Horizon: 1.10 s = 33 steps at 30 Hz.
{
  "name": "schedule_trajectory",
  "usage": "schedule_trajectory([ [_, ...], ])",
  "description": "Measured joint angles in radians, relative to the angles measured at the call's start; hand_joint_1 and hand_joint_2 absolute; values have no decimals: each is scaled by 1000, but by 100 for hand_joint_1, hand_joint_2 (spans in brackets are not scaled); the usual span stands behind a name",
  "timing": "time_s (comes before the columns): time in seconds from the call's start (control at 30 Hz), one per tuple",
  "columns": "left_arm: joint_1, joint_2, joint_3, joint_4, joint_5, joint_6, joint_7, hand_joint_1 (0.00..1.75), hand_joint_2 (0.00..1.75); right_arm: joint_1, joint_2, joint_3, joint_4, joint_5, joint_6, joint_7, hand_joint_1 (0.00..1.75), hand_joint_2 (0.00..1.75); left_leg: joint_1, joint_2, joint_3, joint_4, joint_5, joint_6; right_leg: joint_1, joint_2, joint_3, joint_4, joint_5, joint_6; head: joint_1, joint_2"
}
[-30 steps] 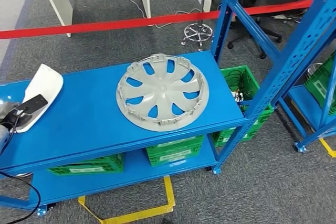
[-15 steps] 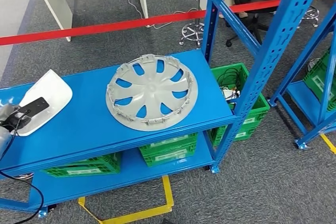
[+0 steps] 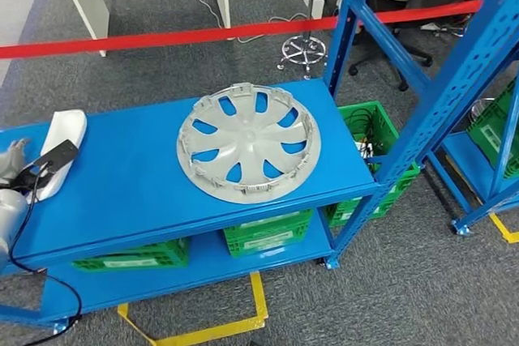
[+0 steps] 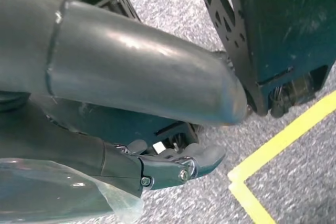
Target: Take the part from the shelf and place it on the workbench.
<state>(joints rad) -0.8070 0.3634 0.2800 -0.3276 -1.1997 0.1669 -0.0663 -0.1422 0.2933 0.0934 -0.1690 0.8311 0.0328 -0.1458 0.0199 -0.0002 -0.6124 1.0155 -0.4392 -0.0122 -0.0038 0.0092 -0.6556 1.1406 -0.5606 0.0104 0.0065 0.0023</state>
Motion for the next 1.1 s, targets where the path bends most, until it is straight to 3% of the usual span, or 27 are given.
schedule_trajectory([
  [0.07,1,-5,0,0,2,8,-4,0,44,0,-1,0,0,0,0,0,0,0,-2,1,-1,1,0,5,0,-1,-68,135,-53,3,1,0],
  [0.1,1,-8,0,0,2,9,-5,0,0,1,-1,0,0,0,0,0,0,0,-3,1,0,1,-1,6,0,-1,-89,175,-59,3,1,0],
  [0.13,2,-10,0,0,2,12,-6,0,0,1,-1,0,0,0,0,1,0,0,-3,1,0,1,-1,6,0,-1,-93,176,-45,2,1,0],
  [0.17,2,-12,0,-1,2,18,-9,0,0,1,-2,0,0,1,0,1,0,0,-4,0,0,1,-1,6,1,-1,-76,136,-14,0,1,0],
  [0.23,1,-15,0,-5,1,47,-21,0,0,1,-2,-1,0,2,0,2,0,0,-6,-1,0,3,-2,4,1,-1,-11,-4,53,-8,1,0],
  [0.27,0,-17,0,-6,-1,63,-28,0,0,1,-2,-1,0,3,0,2,0,0,-7,-2,-1,5,-3,0,2,-1,19,-61,71,-12,1,0],
  [0.3,-1,-18,0,-8,-2,75,-35,0,0,2,-2,-1,0,4,1,2,0,0,-9,-2,-2,5,-2,-4,3,0,37,-95,78,-15,0,0],
  [0.4,-4,-24,0,-9,-7,84,-56,0,0,3,-2,-3,0,5,3,3,0,0,-7,-2,-2,2,-1,-20,2,3,49,-113,81,-24,0,0],
  [0.47,-9,-28,-1,-11,-11,82,-69,0,0,3,-2,-4,0,6,5,3,0,0,-5,-2,-16,40,-29,-30,-3,3,53,-119,86,-33,-3,0],
  [0.5,-12,-30,-1,-12,-12,80,-76,0,0,3,-2,-4,0,7,6,4,0,0,-4,-2,-36,88,-57,-35,-5,2,54,-121,87,-36,-5,0],
  [0.57,-13,-36,-1,-12,-13,77,-92,0,0,4,-2,-6,0,9,9,5,0,0,-4,-2,-93,219,-116,-41,-5,2,55,-121,87,-37,-7,0],
  [0.63,-10,-45,-2,-12,-10,76,-108,0,0,4,-2,-8,0,12,10,6,0,0,-2,-2,-122,280,-122,-45,-5,2,56,-120,87,-37,-7,0],
  [0.67,-9,-50,-2,-13,-8,79,-116,0,0,4,-2,-9,0,13,10,7,0,0,-1,-2,-111,254,-97,-45,-5,3,57,-119,86,-37,-7,0],
  [0.77,-14,-62,-3,-22,2,84,-139,0,0,4,-2,-11,0,15,11,9,0,0,1,-2,-26,66,-7,-42,-2,4,57,-115,80,-31,-8,0],
  [0.83,-18,-72,-6,-29,5,76,-146,0,0,5,-2,-13,0,14,11,12,0,0,-2,-3,-4,14,-2,-34,2,4,51,-113,80,-22,-8,0],
  [0.93,-23,-88,-15,-41,5,60,-148,0,0,5,-2,-16,0,15,12,15,0,0,-1,-3,-5,6,-1,-13,3,3,42,-108,72,-8,-7,0],
  [1.0,-31,-99,-24,-50,7,47,-153,0,0,5,-2,-18,0,15,12,16,0,0,1,-2,-4,2,2,1,2,1,9,-42,31,0,-5,0],
  [1.1,-37,-117,-35,-58,20,29,-164,0,0,6,-2,-21,0,16,11,16,0,0,-4,-1,-5,3,2,9,2,-1,-83,149,-44,3,-4,0],
])
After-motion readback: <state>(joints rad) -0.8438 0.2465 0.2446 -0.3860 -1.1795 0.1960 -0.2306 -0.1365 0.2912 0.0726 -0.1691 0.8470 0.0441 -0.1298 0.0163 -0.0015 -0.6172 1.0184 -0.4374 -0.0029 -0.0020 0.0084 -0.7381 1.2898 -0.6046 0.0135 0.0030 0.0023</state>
